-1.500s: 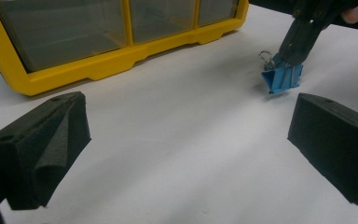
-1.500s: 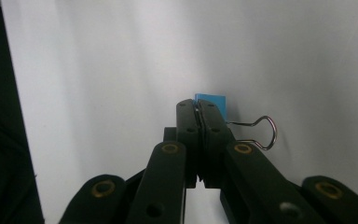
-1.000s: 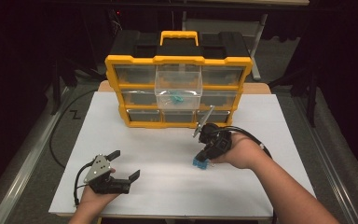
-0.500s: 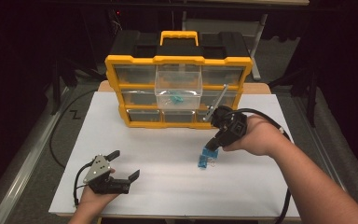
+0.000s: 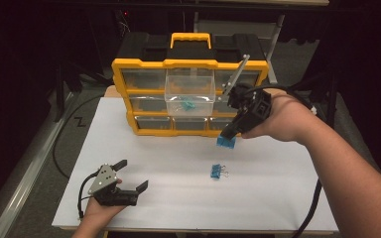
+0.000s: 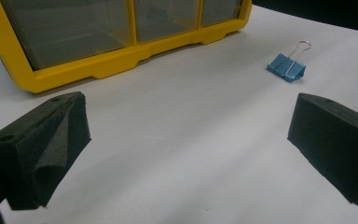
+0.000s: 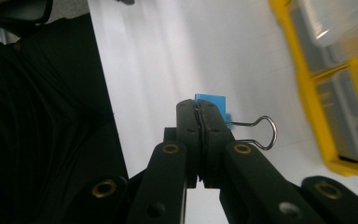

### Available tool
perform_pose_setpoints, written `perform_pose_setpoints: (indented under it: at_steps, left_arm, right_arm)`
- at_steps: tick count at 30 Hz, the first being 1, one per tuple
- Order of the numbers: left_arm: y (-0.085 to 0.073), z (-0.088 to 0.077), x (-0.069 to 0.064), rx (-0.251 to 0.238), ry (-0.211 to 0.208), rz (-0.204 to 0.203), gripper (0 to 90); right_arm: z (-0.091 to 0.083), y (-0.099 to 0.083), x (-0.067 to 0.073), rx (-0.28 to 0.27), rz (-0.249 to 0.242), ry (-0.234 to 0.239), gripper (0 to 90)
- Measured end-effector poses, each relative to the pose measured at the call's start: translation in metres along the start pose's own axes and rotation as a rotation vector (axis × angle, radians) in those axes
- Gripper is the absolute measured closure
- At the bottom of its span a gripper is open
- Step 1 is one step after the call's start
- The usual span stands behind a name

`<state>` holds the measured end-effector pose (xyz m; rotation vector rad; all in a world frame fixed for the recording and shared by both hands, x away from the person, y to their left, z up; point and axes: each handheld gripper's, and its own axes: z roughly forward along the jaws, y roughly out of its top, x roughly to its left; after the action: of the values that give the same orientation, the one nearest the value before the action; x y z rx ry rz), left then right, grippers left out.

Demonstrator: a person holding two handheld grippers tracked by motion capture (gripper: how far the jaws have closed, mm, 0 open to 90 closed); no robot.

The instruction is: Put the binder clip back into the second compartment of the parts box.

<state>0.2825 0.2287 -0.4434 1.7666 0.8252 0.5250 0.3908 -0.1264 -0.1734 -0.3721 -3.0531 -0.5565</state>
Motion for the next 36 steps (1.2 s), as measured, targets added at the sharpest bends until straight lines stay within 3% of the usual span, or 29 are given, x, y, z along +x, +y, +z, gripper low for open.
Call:
perform_pose_setpoints:
  at_steps: [21, 36]
  left_arm:
    - [0.000, -0.001, 0.002, -0.005, -0.009, -0.010, 0.2]
    - [0.000, -0.001, 0.002, -0.006, -0.012, -0.005, 0.2]
  right_arm:
    - [-0.070, 0.056, 0.000, -0.036, -0.045, -0.089, 90.0]
    - [-0.069, 0.107, -0.021, -0.049, -0.056, -0.141, 90.0]
